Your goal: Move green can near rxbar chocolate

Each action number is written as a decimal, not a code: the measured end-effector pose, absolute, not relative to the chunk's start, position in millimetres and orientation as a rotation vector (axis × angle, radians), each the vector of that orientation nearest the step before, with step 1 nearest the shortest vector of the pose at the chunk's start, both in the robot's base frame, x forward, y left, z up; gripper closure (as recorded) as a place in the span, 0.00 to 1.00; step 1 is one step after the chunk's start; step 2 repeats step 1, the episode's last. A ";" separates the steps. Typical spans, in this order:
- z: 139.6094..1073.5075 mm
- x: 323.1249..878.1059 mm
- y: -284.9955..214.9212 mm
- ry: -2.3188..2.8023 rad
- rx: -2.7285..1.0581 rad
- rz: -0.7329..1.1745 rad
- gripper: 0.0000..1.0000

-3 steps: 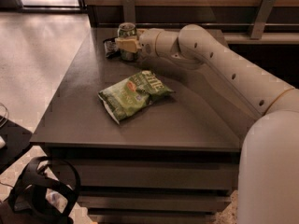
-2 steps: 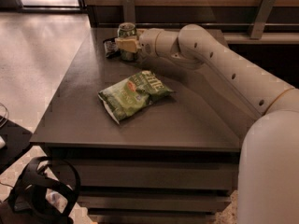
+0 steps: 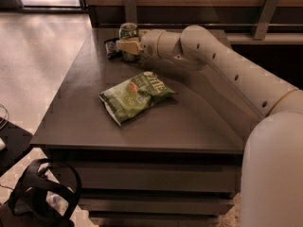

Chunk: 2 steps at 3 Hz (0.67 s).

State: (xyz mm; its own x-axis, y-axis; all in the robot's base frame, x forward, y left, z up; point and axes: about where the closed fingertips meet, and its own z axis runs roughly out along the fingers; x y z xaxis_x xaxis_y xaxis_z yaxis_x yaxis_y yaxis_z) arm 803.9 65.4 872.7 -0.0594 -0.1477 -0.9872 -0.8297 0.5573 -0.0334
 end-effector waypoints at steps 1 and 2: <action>872.7 803.9 65.4 1.556 -0.858 0.688 0.00; 872.7 803.9 65.4 1.556 -0.858 0.688 0.00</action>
Offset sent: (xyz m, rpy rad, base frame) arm 0.0000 0.0000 0.0000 0.0000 0.0000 0.0000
